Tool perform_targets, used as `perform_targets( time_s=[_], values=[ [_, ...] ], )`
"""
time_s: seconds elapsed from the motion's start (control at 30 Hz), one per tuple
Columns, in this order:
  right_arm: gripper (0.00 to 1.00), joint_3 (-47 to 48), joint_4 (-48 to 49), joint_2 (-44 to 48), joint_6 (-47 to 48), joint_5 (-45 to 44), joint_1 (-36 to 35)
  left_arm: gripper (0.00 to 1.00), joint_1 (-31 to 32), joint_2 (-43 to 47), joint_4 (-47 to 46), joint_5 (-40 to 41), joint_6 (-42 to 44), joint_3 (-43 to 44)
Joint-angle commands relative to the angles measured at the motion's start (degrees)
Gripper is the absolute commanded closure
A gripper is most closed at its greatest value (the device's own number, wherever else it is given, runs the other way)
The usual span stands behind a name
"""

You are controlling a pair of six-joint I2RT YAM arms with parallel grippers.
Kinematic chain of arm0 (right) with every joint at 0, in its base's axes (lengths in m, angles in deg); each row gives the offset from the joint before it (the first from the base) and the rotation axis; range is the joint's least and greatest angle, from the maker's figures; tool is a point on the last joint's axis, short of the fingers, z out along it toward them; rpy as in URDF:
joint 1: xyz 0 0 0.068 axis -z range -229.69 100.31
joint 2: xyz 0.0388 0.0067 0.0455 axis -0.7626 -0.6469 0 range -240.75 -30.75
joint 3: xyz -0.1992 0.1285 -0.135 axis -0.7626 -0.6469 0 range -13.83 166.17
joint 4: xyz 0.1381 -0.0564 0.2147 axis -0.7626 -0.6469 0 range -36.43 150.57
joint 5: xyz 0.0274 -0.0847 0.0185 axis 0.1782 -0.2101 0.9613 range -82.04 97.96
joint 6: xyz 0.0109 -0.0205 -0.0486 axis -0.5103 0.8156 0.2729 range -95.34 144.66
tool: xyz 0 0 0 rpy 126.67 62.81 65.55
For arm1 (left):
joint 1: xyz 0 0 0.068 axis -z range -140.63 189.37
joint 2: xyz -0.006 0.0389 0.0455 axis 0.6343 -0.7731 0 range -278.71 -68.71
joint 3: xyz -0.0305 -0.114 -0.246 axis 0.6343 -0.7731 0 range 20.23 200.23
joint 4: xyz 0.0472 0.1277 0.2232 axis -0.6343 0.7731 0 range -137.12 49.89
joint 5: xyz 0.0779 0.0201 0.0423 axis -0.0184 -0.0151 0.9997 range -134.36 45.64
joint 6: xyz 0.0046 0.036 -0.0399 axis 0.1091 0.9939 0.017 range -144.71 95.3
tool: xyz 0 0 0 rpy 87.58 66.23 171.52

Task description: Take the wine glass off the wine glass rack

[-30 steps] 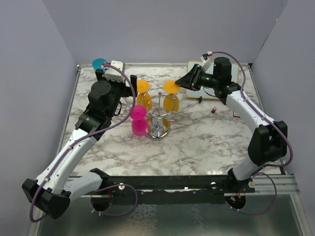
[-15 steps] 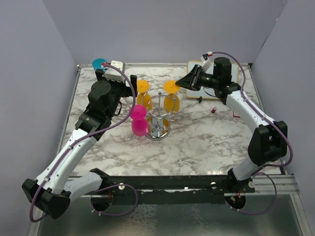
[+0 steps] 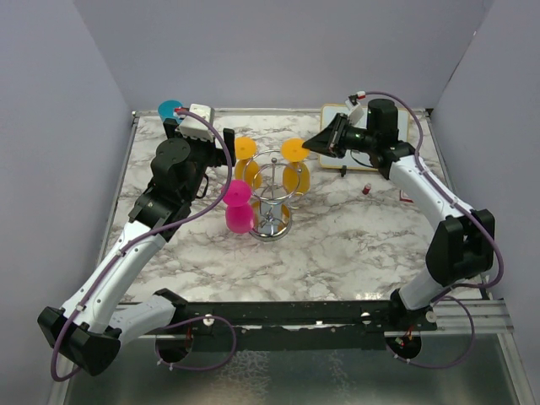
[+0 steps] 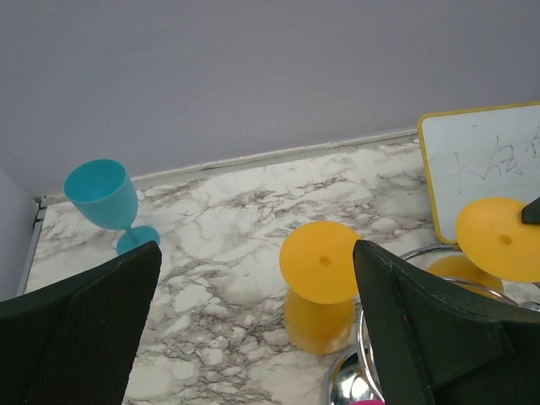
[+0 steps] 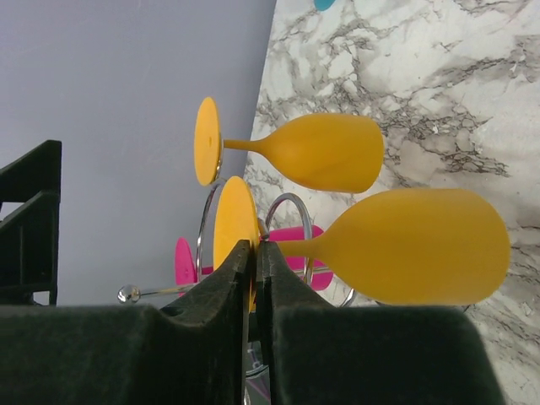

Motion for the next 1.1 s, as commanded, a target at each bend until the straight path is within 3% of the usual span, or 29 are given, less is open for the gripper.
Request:
perform_targets(
  time_s=[0.0,0.67,1.07],
  values=[
    [0.95,1.78,-1.70,2.78,-1.44,0.03,-0.01,0.00,0.42,0.52,-1.24,-0.96,-0.72,-0.32],
    [0.98,2.65,-2.90,4.71,-7.66,-4.88,0.72,0.00,0.69,1.10,-1.33,-0.89,-0.67,-0.42],
    [0.98,-1.17,1.66,6.00,-9.52,-3.31,5.95,0.01,0.86,1.04,-1.25,-0.87,-0.75,-0.42]
  ],
)
